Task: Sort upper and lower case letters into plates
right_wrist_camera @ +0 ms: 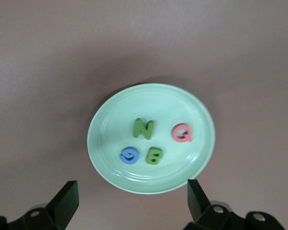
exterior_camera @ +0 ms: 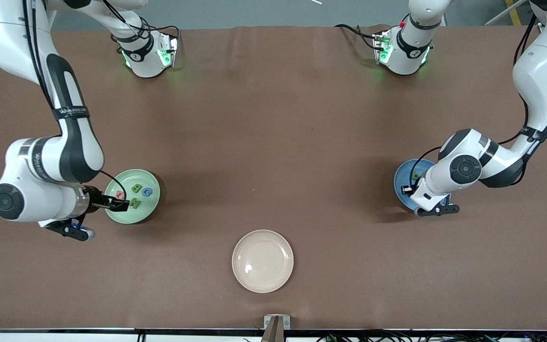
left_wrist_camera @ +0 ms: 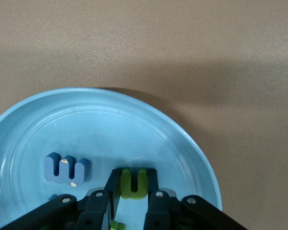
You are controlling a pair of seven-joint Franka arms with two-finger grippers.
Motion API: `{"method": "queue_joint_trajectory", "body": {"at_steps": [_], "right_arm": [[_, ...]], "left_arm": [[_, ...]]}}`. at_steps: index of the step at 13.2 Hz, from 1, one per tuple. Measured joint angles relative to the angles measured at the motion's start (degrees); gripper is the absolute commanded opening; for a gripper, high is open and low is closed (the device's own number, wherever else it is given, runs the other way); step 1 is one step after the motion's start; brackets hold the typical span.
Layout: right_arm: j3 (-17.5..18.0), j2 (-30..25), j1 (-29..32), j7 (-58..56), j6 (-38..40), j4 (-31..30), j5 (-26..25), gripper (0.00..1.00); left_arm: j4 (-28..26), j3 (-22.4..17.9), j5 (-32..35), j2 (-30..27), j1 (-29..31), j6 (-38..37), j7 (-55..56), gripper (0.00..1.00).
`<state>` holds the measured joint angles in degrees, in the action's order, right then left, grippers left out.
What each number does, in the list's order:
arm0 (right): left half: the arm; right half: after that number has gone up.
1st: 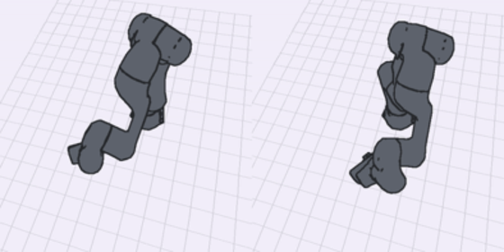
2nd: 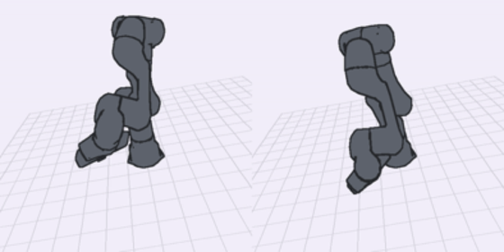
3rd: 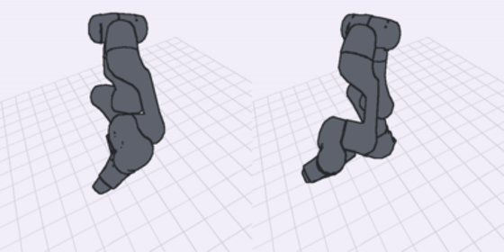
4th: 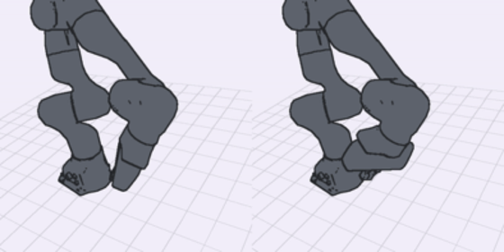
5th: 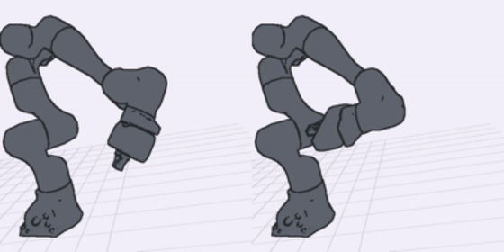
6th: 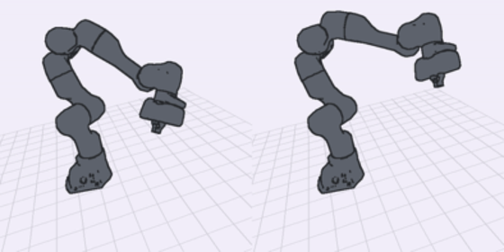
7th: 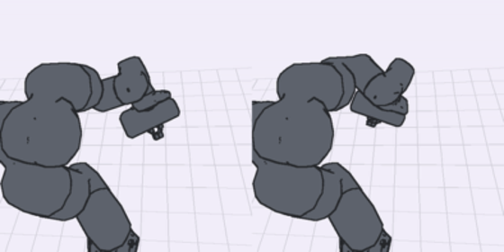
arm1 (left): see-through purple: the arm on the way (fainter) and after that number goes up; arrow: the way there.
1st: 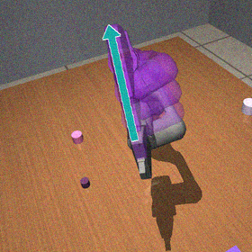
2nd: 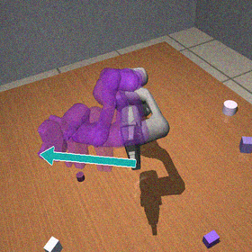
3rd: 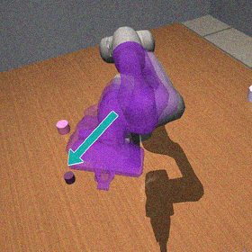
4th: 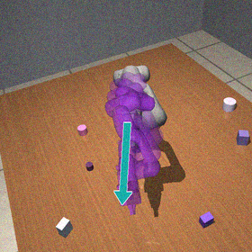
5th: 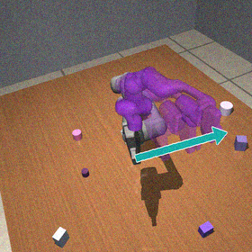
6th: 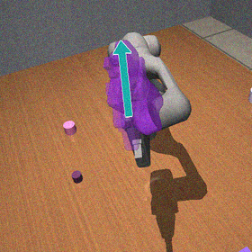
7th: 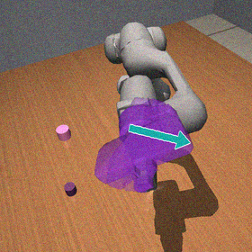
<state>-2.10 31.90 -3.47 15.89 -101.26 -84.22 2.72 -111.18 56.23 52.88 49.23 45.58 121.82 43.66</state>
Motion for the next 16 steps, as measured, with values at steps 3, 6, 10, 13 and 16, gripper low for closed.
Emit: {"method": "queue_joint_trajectory", "body": {"at_steps": [3, 6, 10, 13, 16], "right_arm": [[0.0, 0.0, 0.8, -3.1, 4.1, 4.0, -3.3, 1.0], [0.0, -0.2, 0.9, -6.8, 6.6, 5.7, -4.1, 1.0], [-0.1, -0.6, 0.9, -7.7, 11.3, 8.3, -5.3, 1.0], [-0.1, -1.6, 1.0, -9.3, 13.6, 9.9, -5.3, 1.0], [-0.2, -3.3, 2.6, -11.0, 15.2, 10.1, -5.3, 1.0]], "left_arm": [[0.1, 0.0, 0.0, 0.0, 0.0, 0.2, 0.0, 0.89], [0.7, 0.4, 0.1, -0.1, 0.0, 0.4, 0.0, 1.0], [2.1, 2.0, 0.1, -0.9, 0.1, -0.4, 0.0, 1.0], [2.3, 2.0, 0.0, -1.1, 0.1, -2.0, 0.0, 1.0], [2.5, 2.7, -0.7, -1.1, 1.0, -2.8, -0.5, 1.0]]}}
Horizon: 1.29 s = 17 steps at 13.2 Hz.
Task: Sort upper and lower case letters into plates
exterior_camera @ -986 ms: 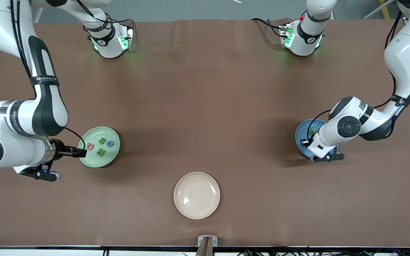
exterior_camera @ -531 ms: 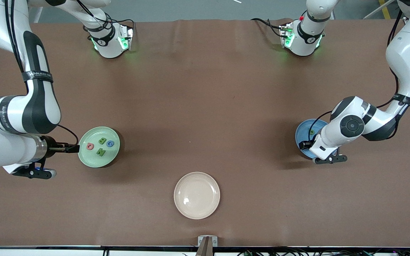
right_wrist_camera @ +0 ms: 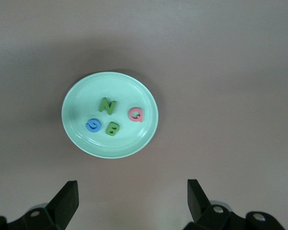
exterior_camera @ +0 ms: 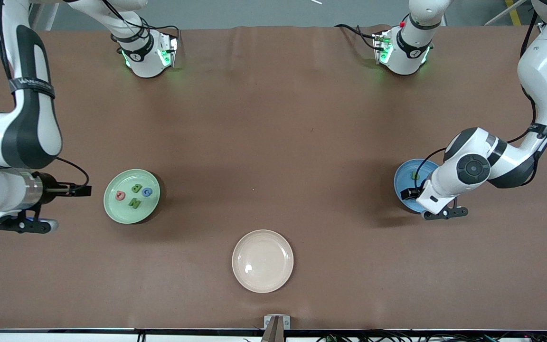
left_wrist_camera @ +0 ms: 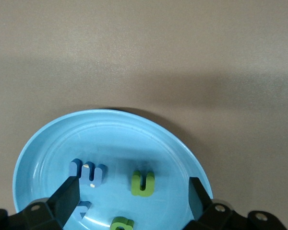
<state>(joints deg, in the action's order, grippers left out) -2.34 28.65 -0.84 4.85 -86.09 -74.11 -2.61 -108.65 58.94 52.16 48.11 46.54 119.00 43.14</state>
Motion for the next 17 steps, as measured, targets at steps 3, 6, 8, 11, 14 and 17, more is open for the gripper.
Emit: {"method": "queue_joint_trajectory", "body": {"at_steps": [3, 6, 8, 11, 14, 17], "right_arm": [[0.0, -2.1, 1.1, -0.7, 0.4, 0.1, 0.0, 1.0], [0.2, -3.3, 1.1, -0.7, 0.6, 0.6, 0.3, 1.0], [0.4, -3.4, 0.9, -0.7, 0.6, 3.2, 0.3, 1.0], [0.5, -3.5, 0.8, -0.7, 0.6, 5.1, 0.4, 1.0], [0.7, -3.4, 0.7, -0.7, 0.5, 5.1, 0.8, 1.0], [1.0, -3.5, 0.7, -0.7, 0.0, 5.1, 1.3, 1.0]], "left_arm": [[2.1, 0.7, -6.5, -0.4, -0.3, -1.4, -4.8, 1.0], [3.3, -5.3, -19.3, -6.2, -6.4, -1.9, -11.9, 0.99], [3.8, -16.0, -30.1, -12.2, -16.7, -1.6, -17.1, 0.99], [4.1, -36.5, -44.6, -19.4, -37.2, -0.4, -23.0, 0.99], [4.1, -56.1, -53.8, -22.7, -56.3, 0.2, -27.5, 0.99], [4.2, -60.7, -54.7, -24.1, -59.2, 1.5, -28.7, 0.99]]}}
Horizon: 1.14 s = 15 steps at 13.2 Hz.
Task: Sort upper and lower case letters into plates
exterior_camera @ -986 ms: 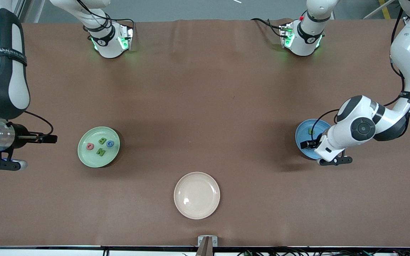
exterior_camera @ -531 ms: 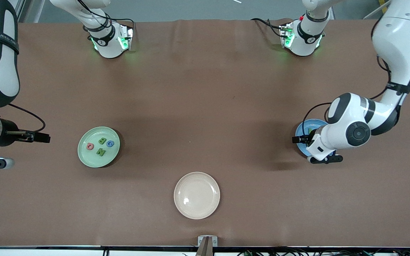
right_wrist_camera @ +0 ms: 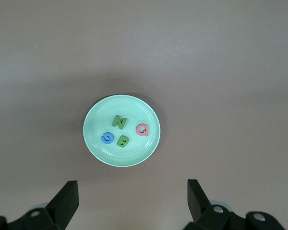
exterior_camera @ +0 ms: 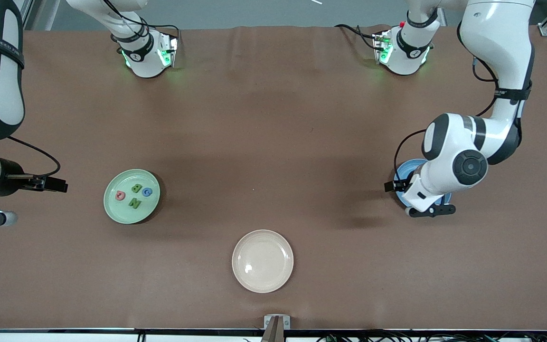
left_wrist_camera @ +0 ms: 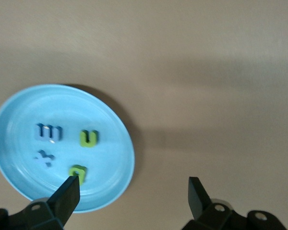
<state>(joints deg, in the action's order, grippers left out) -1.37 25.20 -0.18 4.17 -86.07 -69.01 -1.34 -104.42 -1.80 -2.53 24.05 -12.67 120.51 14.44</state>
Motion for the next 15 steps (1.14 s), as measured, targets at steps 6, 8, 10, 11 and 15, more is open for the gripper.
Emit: {"method": "queue_joint_trajectory", "body": {"at_steps": [6, 8, 10, 11, 15], "right_arm": [[-0.3, -0.3, 0.5, 0.0, 0.3, -0.3, 0.0, 1.0], [-0.5, -1.4, 1.0, 0.0, 0.3, -1.5, 0.0, 1.0], [-0.6, -2.7, 1.1, 0.0, 0.4, -2.5, 0.0, 1.0], [-0.6, -3.5, 1.1, 0.0, 0.4, -3.2, 0.0, 1.0], [-0.3, -8.7, 1.1, 0.0, 0.3, -8.4, 0.0, 1.0]], "left_arm": [[0.4, -0.1, -0.2, -8.7, 8.2, -2.8, -11.7, 1.0], [0.6, -0.2, -0.3, -13.9, 10.3, -6.2, -12.2, 1.0], [0.8, -0.3, -0.3, -19.1, 12.0, -7.8, -12.3, 1.0], [0.7, -0.3, -0.3, -21.5, 12.3, -8.3, -12.3, 1.0], [3.5, -0.1, -0.3, -27.7, 12.2, -16.8, -12.3, 1.0]]}}
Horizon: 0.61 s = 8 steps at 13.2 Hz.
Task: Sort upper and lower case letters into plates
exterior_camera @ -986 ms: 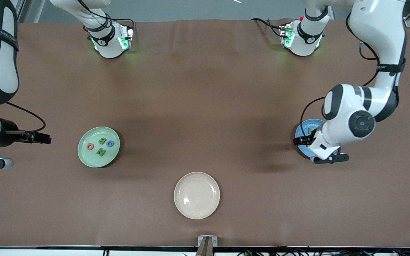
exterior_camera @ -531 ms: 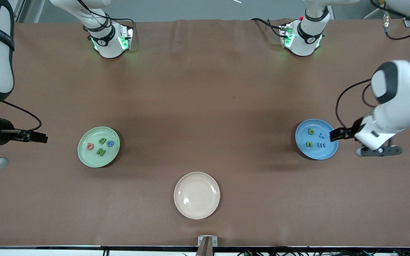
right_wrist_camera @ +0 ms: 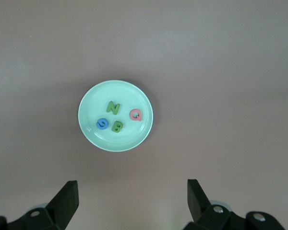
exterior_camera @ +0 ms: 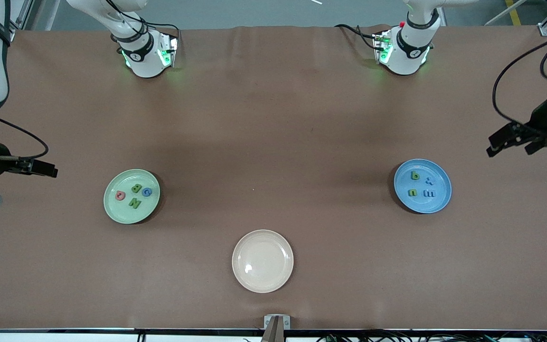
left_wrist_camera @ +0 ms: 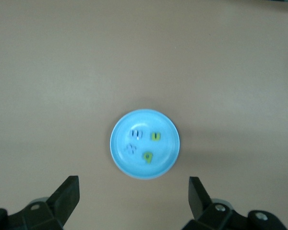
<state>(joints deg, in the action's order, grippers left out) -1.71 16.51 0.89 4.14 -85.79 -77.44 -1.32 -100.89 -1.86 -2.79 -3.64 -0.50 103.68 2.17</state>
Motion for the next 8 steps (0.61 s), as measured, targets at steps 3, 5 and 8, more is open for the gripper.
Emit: {"method": "queue_joint_trajectory", "body": {"at_steps": [3, 5, 8], "right_arm": [[0.1, -4.8, 0.0, 0.0, -0.6, -4.5, 0.0, 1.0], [0.1, -7.8, 0.0, 0.0, -0.8, -7.3, 0.0, 1.0], [0.1, -11.4, 0.0, 0.0, -0.9, -9.9, 0.0, 1.0]], "left_arm": [[6.3, 0.0, 0.0, -0.6, -0.2, -7.7, 0.0, 1.0], [8.0, 0.1, 0.0, -0.6, -0.2, -9.8, 0.0, 1.0], [8.5, 1.2, 0.0, -0.3, -0.3, -10.6, 0.0, 1.0]]}}
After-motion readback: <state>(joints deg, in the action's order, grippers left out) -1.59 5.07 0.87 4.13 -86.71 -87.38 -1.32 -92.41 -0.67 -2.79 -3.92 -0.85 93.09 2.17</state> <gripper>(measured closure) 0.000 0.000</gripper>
